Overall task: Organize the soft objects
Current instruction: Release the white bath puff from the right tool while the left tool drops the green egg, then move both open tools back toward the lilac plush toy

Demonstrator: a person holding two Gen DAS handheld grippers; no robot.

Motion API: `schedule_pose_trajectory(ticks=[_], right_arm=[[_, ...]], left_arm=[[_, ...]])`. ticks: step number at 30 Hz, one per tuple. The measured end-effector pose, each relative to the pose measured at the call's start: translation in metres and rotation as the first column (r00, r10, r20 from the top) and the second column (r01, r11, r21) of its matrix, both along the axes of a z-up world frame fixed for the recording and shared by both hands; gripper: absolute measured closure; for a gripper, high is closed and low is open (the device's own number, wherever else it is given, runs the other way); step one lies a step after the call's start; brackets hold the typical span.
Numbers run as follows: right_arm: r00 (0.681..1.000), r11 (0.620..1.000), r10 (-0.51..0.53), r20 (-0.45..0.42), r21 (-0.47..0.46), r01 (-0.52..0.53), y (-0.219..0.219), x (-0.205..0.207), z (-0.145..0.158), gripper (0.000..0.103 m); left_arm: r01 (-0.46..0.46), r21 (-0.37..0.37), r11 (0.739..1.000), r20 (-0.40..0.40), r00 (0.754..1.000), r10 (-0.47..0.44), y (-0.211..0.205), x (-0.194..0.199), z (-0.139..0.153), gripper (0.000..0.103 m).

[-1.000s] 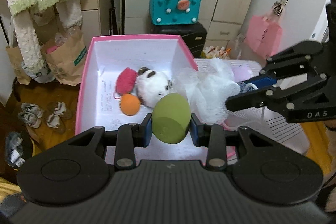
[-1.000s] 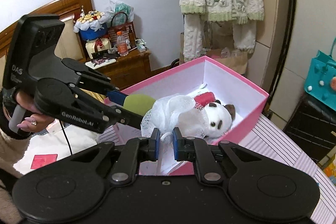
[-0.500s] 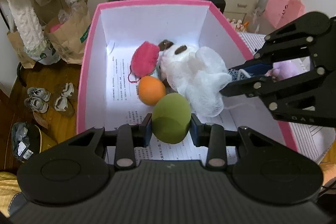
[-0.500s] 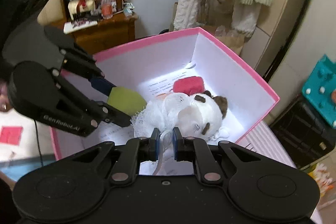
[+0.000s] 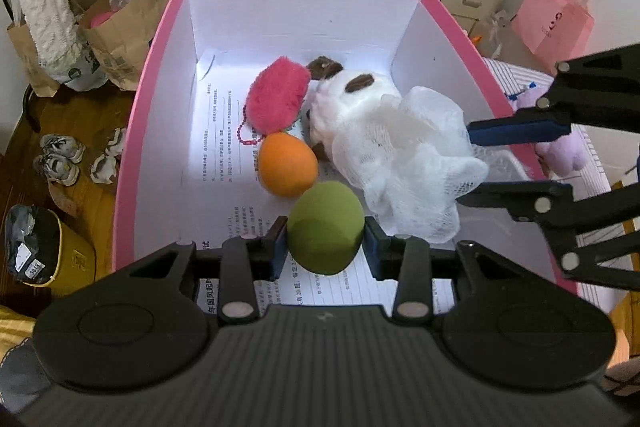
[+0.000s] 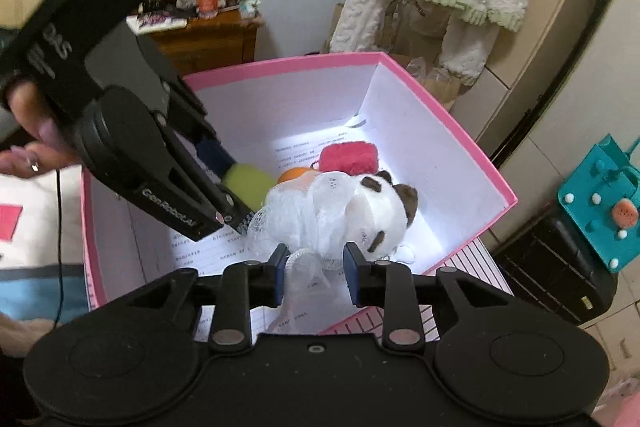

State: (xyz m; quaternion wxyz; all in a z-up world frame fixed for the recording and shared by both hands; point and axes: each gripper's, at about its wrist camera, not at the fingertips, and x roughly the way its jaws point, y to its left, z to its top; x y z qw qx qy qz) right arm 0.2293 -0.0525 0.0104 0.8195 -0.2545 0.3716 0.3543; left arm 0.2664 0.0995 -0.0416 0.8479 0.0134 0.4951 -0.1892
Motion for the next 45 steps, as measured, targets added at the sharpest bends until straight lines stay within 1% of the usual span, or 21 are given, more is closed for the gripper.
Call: schedule_pose_trajectory(ticks=[4,5,6,11,16,20,23,27,30,33,38,42,45], right_arm=[[0.999,0.996,-0.021,-0.042,0.082,0.024,-0.011,0.002,0.005,0.069],[0.998,0.994,-0.026,-0.053,0.106,0.032,-0.014,0.001,0.007,0.067],[0.998,0.991,-0.028,-0.061,0.128,0.036,-0.017,0.0,0.009,0.066],[0.993,0.975,-0.043,-0.109,0.213,0.065,-0.029,-0.003,0.016,0.065],[0.99,0.96,-0.062,-0.129,0.262,0.095,-0.04,-0.013,0.024,0.065],[0.99,0.955,-0.069,-0.121,0.28,0.1,-0.05,-0.029,0.034,0.065],[0.991,0.95,-0.063,-0.117,0.296,0.095,-0.06,-0.044,0.043,0.064],[0.993,0.948,-0.053,-0.102,0.308,0.083,-0.074,-0.066,0.054,0.061],[0.995,0.947,-0.055,-0.089,0.31,0.08,-0.087,-0.082,0.059,0.06],[0.994,0.948,-0.065,-0.09,0.306,0.09,-0.101,-0.097,0.061,0.06],[0.991,0.947,-0.107,-0.085,0.293,0.128,-0.127,-0.118,0.059,0.056],[0.987,0.944,-0.143,-0.077,0.288,0.159,-0.148,-0.131,0.052,0.055],[0.983,0.948,-0.166,-0.081,0.261,0.181,-0.16,-0.139,0.045,0.055]], left_arm=[[-0.005,0.03,1.0,0.052,0.999,0.003,-0.002,-0.007,0.006,0.057],[-0.006,0.031,0.999,0.063,0.998,0.004,-0.002,-0.009,0.008,0.051],[-0.012,0.027,1.0,0.069,0.998,0.01,-0.001,-0.01,0.01,0.049],[-0.03,0.017,0.999,0.104,0.994,0.029,0.004,-0.022,0.024,0.048],[-0.023,0.036,0.999,0.144,0.989,0.018,0.002,-0.045,0.046,0.047],[0.003,0.037,0.999,0.141,0.99,-0.009,-0.002,-0.064,0.065,0.046],[0.023,0.071,0.997,0.152,0.988,-0.034,-0.009,-0.082,0.08,0.045],[0.05,0.087,0.995,0.163,0.985,-0.064,-0.019,-0.103,0.095,0.043],[0.084,0.107,0.991,0.187,0.977,-0.103,-0.03,-0.12,0.104,0.043],[0.118,0.125,0.985,0.206,0.968,-0.142,-0.041,-0.137,0.109,0.041],[0.182,0.131,0.974,0.206,0.956,-0.207,-0.064,-0.155,0.112,0.04],[0.241,0.132,0.961,0.211,0.941,-0.265,-0.086,-0.163,0.11,0.04],[0.264,0.12,0.957,0.23,0.93,-0.286,-0.098,-0.169,0.111,0.04]])
